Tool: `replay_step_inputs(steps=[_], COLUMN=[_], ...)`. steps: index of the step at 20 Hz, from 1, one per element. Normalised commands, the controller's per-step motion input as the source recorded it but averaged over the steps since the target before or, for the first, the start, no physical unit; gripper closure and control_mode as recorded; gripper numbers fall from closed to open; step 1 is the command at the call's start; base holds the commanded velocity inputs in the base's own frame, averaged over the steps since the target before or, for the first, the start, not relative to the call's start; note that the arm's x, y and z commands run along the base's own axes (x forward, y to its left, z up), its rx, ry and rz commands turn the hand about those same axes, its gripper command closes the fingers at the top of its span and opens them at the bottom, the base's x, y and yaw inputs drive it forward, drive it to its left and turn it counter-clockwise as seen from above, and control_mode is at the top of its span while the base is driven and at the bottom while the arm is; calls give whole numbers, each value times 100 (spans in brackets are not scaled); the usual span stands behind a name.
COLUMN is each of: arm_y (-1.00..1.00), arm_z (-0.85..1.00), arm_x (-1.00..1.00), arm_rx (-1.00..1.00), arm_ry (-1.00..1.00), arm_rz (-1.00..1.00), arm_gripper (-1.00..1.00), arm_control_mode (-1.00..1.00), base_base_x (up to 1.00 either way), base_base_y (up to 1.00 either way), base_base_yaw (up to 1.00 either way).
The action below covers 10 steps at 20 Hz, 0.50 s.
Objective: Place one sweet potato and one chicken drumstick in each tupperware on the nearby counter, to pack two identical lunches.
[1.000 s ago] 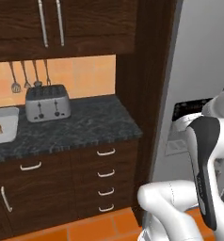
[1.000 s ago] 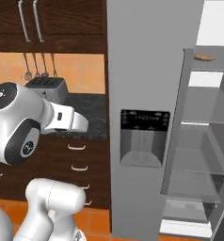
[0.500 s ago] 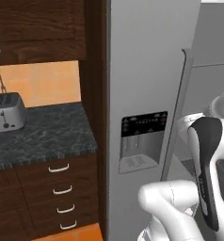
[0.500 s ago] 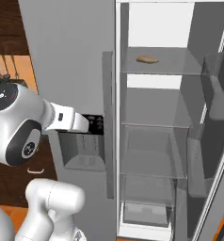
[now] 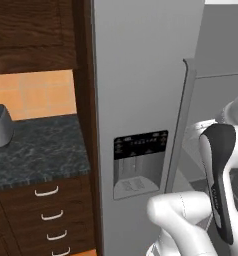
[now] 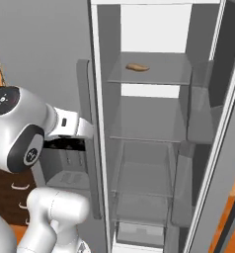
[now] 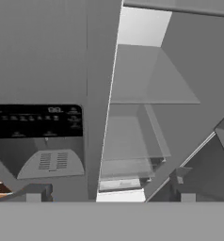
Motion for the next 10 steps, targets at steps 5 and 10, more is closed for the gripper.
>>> replay_step_inputs(steps=[5,10], arm_y=[0,0], arm_z=[0,0], arm_x=[0,0], arm_rx=[0,0], arm_ry=[0,0], arm_rz=[0,0], arm_gripper=[-100,-100], arm_control_mode=[100,100], base_base_x=[17,40], base_base_y=[-58,-46], base_base_yaw=[22,23])
